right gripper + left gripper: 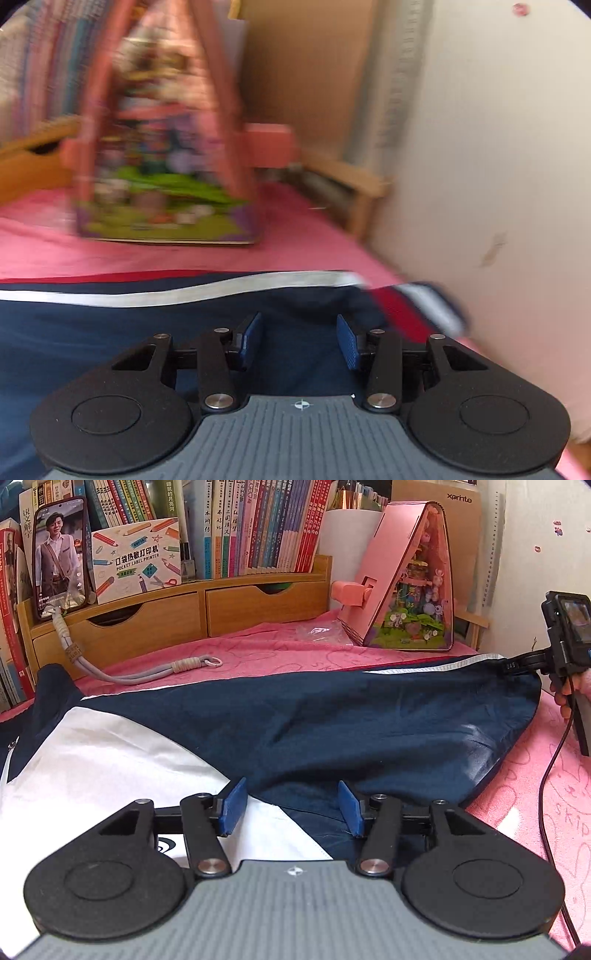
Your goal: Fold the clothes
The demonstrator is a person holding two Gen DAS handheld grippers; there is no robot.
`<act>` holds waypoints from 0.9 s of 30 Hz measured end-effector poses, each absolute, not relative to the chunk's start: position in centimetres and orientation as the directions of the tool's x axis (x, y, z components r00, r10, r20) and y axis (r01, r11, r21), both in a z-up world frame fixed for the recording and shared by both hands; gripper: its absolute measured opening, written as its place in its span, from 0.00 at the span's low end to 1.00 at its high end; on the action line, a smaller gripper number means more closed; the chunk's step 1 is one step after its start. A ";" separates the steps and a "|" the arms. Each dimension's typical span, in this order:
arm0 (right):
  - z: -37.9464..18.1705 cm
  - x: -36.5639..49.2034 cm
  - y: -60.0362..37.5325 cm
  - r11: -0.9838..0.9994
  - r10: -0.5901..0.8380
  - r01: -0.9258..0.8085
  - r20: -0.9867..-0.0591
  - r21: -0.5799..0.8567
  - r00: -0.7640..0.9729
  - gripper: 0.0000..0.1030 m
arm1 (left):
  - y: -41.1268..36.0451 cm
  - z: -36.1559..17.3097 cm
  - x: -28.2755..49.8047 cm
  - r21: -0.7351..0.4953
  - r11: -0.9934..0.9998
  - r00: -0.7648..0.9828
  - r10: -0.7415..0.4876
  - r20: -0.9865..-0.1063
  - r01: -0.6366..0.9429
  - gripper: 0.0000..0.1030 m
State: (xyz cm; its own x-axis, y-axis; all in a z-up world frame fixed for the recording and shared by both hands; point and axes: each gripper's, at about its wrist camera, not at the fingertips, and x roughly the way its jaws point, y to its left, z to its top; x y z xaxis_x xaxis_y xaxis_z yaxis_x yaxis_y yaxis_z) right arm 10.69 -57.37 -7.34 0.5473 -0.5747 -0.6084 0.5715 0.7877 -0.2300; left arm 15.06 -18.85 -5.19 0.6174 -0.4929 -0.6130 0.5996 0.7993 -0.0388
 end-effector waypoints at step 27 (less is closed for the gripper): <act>4.4 8.9 -8.1 0.782 0.535 -0.616 -0.612 0.098 0.582 0.81 | 34.5 -1.7 5.6 -0.225 0.801 0.737 0.348 -0.579 -0.555 0.65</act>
State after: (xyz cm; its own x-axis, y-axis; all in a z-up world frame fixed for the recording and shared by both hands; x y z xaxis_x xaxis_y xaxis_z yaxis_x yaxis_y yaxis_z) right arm 8.86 -8.11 4.35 0.5821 0.5354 -0.6119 -0.6160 0.7816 0.0979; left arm 5.59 34.45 -1.71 0.7373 0.3482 -0.5789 -0.5549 0.8009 -0.2250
